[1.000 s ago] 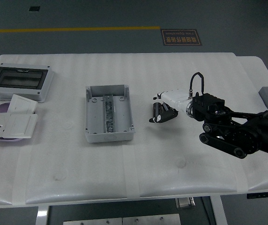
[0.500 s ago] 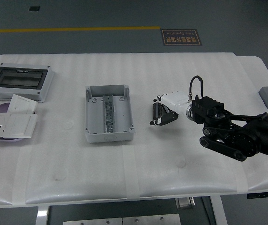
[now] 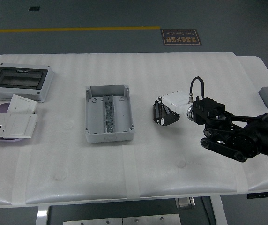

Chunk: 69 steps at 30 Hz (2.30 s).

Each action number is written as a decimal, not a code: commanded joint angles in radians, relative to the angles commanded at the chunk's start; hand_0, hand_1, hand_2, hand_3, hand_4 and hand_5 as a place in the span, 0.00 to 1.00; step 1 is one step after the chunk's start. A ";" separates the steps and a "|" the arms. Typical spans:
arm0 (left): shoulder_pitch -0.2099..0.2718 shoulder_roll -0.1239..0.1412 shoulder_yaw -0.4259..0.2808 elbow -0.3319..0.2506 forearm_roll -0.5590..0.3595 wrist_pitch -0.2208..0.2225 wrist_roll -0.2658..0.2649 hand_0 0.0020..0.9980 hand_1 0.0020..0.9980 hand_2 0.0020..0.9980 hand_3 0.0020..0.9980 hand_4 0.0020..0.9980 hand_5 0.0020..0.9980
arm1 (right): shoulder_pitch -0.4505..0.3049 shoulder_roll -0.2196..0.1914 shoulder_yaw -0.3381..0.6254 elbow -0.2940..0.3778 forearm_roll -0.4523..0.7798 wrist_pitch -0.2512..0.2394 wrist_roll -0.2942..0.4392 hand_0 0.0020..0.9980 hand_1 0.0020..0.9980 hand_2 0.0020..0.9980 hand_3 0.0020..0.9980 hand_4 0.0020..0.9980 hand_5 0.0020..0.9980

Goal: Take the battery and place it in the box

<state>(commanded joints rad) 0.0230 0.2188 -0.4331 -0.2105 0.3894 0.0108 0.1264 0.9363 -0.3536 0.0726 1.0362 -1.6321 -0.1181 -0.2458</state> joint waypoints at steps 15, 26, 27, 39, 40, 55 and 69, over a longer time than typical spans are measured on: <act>-0.002 -0.001 0.000 0.000 0.000 0.002 -0.001 0.65 0.66 0.62 0.65 0.65 0.32 | -0.003 -0.012 0.019 0.011 0.000 -0.023 0.006 0.74 0.71 0.72 0.73 0.67 0.43; 0.000 -0.001 0.008 0.001 -0.006 0.001 -0.001 0.65 0.66 0.62 0.65 0.66 0.33 | -0.021 -0.054 0.175 0.168 -0.040 -0.035 -0.013 0.73 0.71 0.71 0.73 0.67 0.44; 0.000 -0.002 0.008 0.001 -0.006 0.001 -0.001 0.65 0.66 0.62 0.65 0.66 0.33 | -0.026 -0.057 0.192 0.189 -0.032 -0.039 -0.013 0.73 0.71 0.71 0.73 0.67 0.44; 0.001 -0.002 0.011 0.001 -0.007 0.001 -0.001 0.65 0.66 0.62 0.65 0.66 0.33 | -0.073 -0.009 0.214 0.398 0.152 -0.166 0.064 0.73 0.71 0.71 0.73 0.68 0.46; 0.001 -0.002 0.011 0.001 -0.007 0.001 0.000 0.65 0.66 0.62 0.65 0.66 0.33 | -0.074 0.001 0.201 0.393 0.150 -0.168 0.062 0.73 0.71 0.71 0.73 0.68 0.46; 0.000 -0.002 0.012 0.001 -0.007 0.001 0.000 0.65 0.66 0.62 0.65 0.66 0.33 | -0.081 0.061 0.153 0.275 0.112 -0.172 0.059 1.00 0.95 0.97 0.95 0.87 0.65; -0.001 -0.002 0.005 0.001 -0.001 0.003 -0.001 0.65 0.66 0.62 0.65 0.66 0.33 | -0.076 -0.017 0.144 0.237 0.107 -0.164 0.062 1.00 0.95 0.96 0.95 0.91 0.67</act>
<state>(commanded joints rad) 0.0222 0.2169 -0.4278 -0.2094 0.3888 0.0134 0.1255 0.8606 -0.3709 0.2167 1.2728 -1.5248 -0.2821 -0.1841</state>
